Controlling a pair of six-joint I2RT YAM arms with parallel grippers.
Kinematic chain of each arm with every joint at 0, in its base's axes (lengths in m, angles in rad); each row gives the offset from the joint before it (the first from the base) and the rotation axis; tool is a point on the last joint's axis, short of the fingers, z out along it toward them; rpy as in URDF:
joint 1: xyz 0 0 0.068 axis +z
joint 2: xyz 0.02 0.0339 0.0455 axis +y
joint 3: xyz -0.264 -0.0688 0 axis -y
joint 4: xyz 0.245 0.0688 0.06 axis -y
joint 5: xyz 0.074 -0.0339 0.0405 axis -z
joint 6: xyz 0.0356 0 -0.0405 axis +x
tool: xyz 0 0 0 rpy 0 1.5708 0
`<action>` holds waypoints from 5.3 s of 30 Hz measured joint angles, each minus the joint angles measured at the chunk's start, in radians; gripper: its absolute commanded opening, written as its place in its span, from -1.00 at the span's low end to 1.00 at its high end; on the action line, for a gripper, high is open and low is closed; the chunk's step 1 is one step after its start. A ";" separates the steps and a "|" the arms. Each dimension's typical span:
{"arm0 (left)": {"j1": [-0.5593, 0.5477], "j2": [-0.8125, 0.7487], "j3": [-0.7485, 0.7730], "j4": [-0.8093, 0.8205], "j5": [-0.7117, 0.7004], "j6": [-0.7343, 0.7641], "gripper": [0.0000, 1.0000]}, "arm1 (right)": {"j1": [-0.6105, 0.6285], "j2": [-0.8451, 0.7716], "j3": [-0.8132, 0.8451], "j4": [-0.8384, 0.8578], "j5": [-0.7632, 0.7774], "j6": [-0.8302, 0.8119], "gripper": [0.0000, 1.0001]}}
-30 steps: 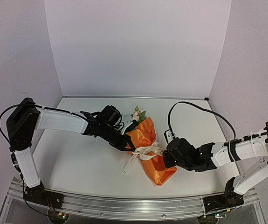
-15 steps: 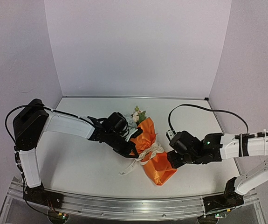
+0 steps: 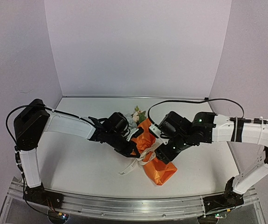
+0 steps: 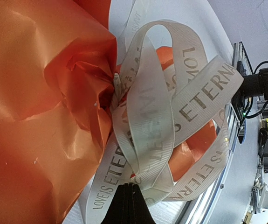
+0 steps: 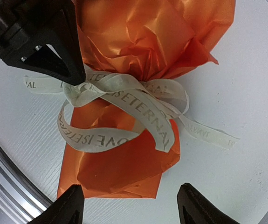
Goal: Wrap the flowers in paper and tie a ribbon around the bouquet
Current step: Adjust the half-tied ribbon on the folded bouquet.
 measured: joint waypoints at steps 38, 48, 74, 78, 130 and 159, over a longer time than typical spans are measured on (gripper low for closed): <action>0.000 0.004 0.027 -0.001 0.001 0.009 -1.00 | -0.071 0.262 0.175 0.059 -0.020 -0.328 -0.97; 0.023 0.004 -0.012 0.001 0.002 0.007 -1.00 | -0.074 0.197 0.071 0.109 0.037 -0.280 -1.00; 0.044 0.001 -0.033 0.000 0.002 0.006 -1.00 | -0.225 0.172 -0.206 0.222 0.164 0.170 -1.00; 0.045 0.001 -0.033 0.000 0.001 0.005 -1.00 | -0.214 0.182 -0.266 0.257 0.120 0.267 -1.00; 0.163 -0.185 -0.206 -0.032 0.030 0.132 -1.00 | 0.108 0.231 -0.007 0.235 -0.090 0.744 -0.17; 0.162 -0.202 -0.250 -0.009 -0.027 0.113 -1.00 | 0.142 0.225 -0.026 0.268 -0.096 0.728 -1.00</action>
